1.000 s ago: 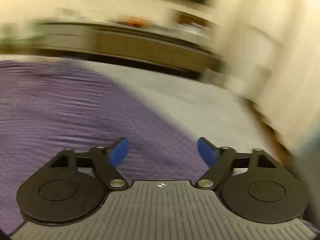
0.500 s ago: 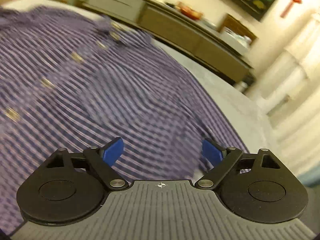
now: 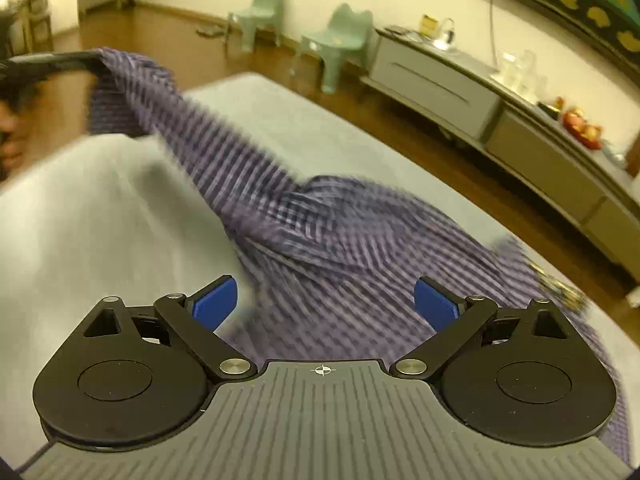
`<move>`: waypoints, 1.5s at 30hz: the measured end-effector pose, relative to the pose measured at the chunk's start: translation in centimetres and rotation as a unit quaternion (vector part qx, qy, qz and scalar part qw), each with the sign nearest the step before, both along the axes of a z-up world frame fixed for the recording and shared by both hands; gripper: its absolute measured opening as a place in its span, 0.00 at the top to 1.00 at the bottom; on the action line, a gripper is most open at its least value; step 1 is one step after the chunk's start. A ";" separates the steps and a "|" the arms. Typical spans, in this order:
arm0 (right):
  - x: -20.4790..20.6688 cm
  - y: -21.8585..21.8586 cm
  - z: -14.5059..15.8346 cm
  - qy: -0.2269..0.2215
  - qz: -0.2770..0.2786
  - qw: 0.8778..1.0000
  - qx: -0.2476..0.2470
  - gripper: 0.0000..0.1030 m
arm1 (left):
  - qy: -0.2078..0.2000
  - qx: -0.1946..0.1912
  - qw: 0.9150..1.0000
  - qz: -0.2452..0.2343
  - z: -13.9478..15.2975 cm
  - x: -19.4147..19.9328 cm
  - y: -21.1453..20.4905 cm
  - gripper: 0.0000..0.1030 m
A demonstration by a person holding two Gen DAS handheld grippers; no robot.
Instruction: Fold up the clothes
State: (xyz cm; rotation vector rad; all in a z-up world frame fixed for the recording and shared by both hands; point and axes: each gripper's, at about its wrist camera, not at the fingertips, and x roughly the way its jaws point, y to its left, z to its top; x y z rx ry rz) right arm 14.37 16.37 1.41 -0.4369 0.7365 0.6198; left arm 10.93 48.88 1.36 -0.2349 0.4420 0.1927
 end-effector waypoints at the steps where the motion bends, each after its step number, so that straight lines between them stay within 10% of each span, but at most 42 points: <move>1: 0.9 1.3 -1.1 0.001 -0.011 1.000 -0.005 0.04 | 0.026 -0.020 0.999 0.016 -0.4 0.0 1.1 0.62; 4: 3.8 5.0 -4.4 0.003 -0.044 0.999 -0.019 0.06 | 0.163 -0.031 0.985 0.056 -4.5 1.5 2.8 0.61; 7: 5.8 5.5 -7.5 0.019 -0.099 0.994 -0.031 0.08 | 0.212 0.008 0.976 0.041 -6.6 2.0 2.7 0.51; 17: 9.5 3.0 -10.1 0.075 -0.177 0.980 0.059 0.20 | 0.161 0.020 0.986 0.035 -7.7 1.5 4.7 0.33; 20: 10.9 4.6 -10.9 0.031 -0.217 0.975 -0.013 0.16 | 0.141 -0.001 0.990 0.025 -7.8 1.7 5.6 0.36; 23: 8.8 7.5 -8.5 -0.022 -0.177 0.984 0.008 0.20 | 0.116 -0.018 0.993 0.006 -8.0 1.2 6.1 0.44; 25: 7.3 9.4 -7.0 -0.057 -0.148 0.987 0.023 0.14 | 0.104 -0.029 0.994 -0.011 -8.1 1.1 6.2 0.71; 27: 4.9 12.2 -5.9 -0.054 -0.056 0.995 0.057 0.12 | 0.103 -0.037 0.993 -0.043 -8.1 1.1 6.0 0.98; 29: 1.9 16.0 -5.4 -0.065 0.069 0.994 0.056 0.10 | 0.105 -0.018 0.992 -0.067 -7.6 1.1 5.4 0.99; 33: -3.9 23.1 -5.9 -0.136 0.281 0.950 -0.015 0.04 | 0.110 0.051 0.986 -0.110 -5.5 -0.2 4.0 0.98; 36: -6.4 27.5 -8.6 -0.216 0.380 0.890 -0.132 0.05 | 0.106 0.096 0.980 -0.138 -4.3 -1.4 2.8 0.98; 38: -7.2 29.8 -10.0 -0.237 0.419 0.858 -0.179 0.14 | 0.095 0.118 0.976 -0.157 -3.9 -2.1 2.1 0.98; 41: -5.4 32.1 -10.6 -0.178 0.409 0.871 -0.205 0.97 | 0.076 0.167 0.969 -0.165 -3.8 -2.8 1.0 0.85; 45: -3.9 31.2 -6.9 -0.142 0.400 0.894 -0.144 0.97 | 0.048 0.269 0.955 -0.114 -5.3 -3.4 -0.2 0.23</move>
